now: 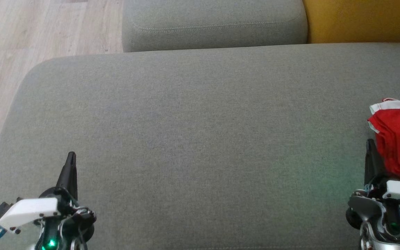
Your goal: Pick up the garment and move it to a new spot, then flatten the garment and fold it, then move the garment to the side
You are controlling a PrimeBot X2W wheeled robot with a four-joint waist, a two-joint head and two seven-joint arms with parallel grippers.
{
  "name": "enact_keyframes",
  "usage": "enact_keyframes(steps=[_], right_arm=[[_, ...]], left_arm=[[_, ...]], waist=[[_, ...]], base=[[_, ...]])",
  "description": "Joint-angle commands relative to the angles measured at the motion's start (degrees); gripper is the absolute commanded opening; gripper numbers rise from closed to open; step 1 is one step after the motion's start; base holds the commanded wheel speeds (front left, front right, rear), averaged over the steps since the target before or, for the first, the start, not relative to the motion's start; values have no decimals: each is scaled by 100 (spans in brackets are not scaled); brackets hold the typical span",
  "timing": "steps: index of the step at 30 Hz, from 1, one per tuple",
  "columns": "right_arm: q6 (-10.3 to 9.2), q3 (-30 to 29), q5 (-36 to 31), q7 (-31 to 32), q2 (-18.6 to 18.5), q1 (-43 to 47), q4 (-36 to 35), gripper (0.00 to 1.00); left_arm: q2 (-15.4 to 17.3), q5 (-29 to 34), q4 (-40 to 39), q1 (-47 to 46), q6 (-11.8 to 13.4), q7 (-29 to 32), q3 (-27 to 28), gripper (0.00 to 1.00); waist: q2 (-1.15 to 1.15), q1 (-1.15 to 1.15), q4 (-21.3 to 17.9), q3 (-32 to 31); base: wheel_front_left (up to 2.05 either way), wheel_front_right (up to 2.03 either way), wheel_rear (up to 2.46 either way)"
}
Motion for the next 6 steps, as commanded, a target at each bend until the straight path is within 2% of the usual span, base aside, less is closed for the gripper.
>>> enact_keyframes(steps=[1, 6], right_arm=[[39, 116, 41, 33, -22, -108, -223, 0], [39, 116, 41, 33, -22, -108, -223, 0]], left_arm=[[95, -26, -208, -308, -42, 42, 201, 0], [95, -26, -208, -308, -42, 42, 201, 0]], waist=[[0, 0, 0, 0], [0, 0, 0, 0]], base=[[0, 0, 0], [0, 0, 0]])
